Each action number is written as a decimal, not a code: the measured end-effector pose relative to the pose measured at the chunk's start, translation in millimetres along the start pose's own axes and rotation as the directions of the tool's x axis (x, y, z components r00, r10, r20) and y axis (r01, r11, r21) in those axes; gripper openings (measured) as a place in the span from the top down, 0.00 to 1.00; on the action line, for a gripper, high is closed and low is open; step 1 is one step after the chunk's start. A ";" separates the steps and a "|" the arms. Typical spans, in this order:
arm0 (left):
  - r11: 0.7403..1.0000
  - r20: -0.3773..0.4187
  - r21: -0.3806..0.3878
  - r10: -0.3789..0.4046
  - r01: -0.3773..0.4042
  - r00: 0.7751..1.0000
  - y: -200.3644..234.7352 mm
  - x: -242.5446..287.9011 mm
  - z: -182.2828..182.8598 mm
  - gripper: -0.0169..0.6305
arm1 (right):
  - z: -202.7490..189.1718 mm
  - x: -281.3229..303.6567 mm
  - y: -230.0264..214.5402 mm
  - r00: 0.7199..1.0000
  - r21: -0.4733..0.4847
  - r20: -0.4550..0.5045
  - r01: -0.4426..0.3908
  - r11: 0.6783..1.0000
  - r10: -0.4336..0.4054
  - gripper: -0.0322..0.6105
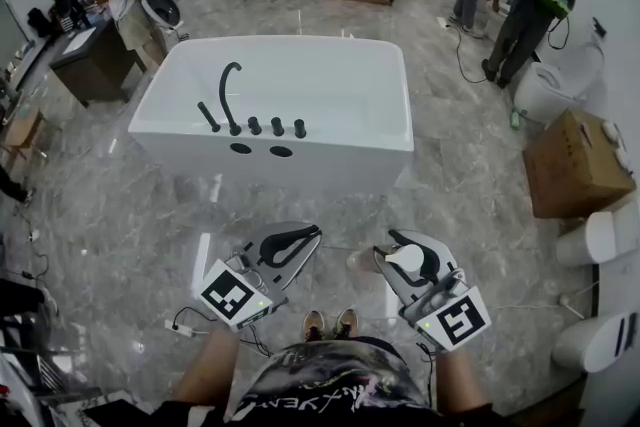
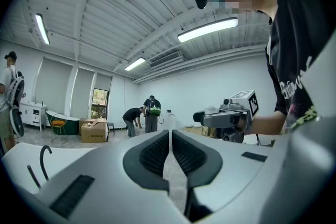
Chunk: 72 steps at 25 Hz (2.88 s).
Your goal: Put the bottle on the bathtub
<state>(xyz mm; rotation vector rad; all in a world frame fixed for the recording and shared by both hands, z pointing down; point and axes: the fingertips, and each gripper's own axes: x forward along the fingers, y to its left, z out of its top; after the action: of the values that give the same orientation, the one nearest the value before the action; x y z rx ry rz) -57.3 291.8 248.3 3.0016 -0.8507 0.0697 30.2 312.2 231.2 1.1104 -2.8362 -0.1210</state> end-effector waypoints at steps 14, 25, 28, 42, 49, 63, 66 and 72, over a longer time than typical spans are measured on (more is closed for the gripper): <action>1.000 -0.009 0.017 0.009 -0.009 1.000 -13.2 14.7 4.1 0.92 | -4.2 -12.7 -11.8 1.000 -0.003 -0.006 -0.005 1.000 0.005 0.75; 0.999 -0.031 0.021 0.036 -0.035 0.999 -41.9 43.6 -1.7 0.92 | -14.2 -41.1 -35.6 0.999 0.012 0.010 -0.030 0.999 0.030 0.75; 0.999 -0.034 0.014 0.040 -0.039 0.999 -50.9 51.5 -5.3 0.92 | -17.3 -48.7 -42.0 0.999 0.005 0.018 -0.037 0.999 0.037 0.75; 0.998 -0.019 0.038 0.049 -0.048 0.999 -54.6 62.4 -14.6 0.92 | -28.7 -50.1 -47.6 0.998 -0.010 0.041 -0.044 0.999 0.045 0.75; 0.997 -0.036 0.052 0.059 -0.057 0.998 -27.0 69.8 -23.4 0.92 | -36.1 -28.6 -59.8 0.999 -0.005 0.036 -0.030 1.000 0.030 0.75; 0.999 -0.036 0.021 0.029 -0.028 0.999 76.4 106.5 -43.1 0.92 | -52.1 67.4 -115.1 1.000 -0.015 0.012 -0.002 1.000 0.002 0.75; 1.000 -0.036 0.008 0.020 -0.020 0.999 109.6 118.6 -45.0 0.92 | -58.5 96.0 -134.8 1.000 -0.007 -0.009 0.011 1.000 -0.011 0.75; 1.000 -0.035 -0.012 0.003 -0.004 0.999 179.6 145.6 -50.8 0.92 | -63.3 154.6 -178.6 0.999 0.001 -0.030 0.036 0.999 -0.036 0.75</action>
<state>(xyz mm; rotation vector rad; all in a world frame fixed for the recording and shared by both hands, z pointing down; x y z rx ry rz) -29.6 64.3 307.6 2.9786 -0.8500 0.1170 44.6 73.8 283.7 1.1534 -2.7919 -0.1039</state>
